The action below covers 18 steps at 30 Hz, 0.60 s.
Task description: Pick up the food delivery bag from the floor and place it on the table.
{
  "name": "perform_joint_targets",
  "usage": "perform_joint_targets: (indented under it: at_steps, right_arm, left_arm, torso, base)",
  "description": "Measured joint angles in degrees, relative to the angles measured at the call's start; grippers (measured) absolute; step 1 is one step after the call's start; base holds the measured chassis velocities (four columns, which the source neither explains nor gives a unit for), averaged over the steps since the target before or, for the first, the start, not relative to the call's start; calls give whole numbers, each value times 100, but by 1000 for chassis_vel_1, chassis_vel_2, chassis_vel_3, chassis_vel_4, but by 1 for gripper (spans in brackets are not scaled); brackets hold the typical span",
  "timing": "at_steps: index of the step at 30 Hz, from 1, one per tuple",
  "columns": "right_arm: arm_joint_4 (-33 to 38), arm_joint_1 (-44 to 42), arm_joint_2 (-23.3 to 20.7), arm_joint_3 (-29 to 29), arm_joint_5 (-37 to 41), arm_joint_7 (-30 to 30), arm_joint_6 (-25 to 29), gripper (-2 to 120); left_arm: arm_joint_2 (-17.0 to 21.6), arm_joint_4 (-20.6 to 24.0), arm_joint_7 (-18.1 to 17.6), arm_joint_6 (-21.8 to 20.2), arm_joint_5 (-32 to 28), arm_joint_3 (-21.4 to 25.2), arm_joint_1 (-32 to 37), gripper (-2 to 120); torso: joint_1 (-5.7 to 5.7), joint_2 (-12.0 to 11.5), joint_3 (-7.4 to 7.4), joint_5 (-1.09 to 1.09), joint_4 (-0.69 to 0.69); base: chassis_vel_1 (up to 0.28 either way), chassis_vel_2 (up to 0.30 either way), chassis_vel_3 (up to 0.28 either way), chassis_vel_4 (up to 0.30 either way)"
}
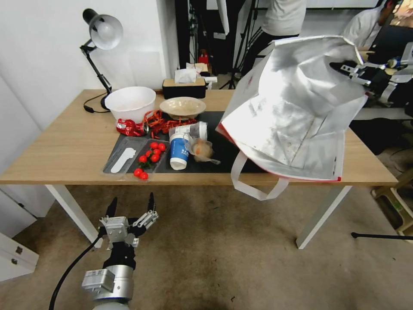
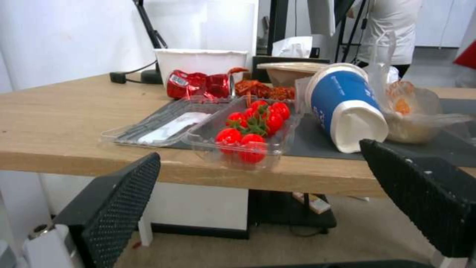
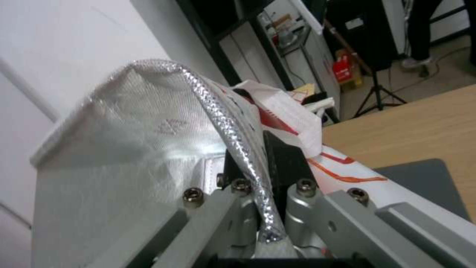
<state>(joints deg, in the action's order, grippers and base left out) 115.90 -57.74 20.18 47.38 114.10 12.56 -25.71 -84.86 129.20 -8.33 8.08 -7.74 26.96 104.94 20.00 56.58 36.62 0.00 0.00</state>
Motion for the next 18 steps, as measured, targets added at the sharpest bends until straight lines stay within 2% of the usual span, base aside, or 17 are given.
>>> perform_joint_targets:
  at_steps: [18]
  right_arm:
    - [-566, -173, 134, -73, -83, 99, -101, 0]
  left_arm:
    - [32, -30, 11, -4, 78, -86, 15, 100]
  torso:
    - [0, 0, 0, 0, 0]
  base:
    - [0, 0, 0, 0]
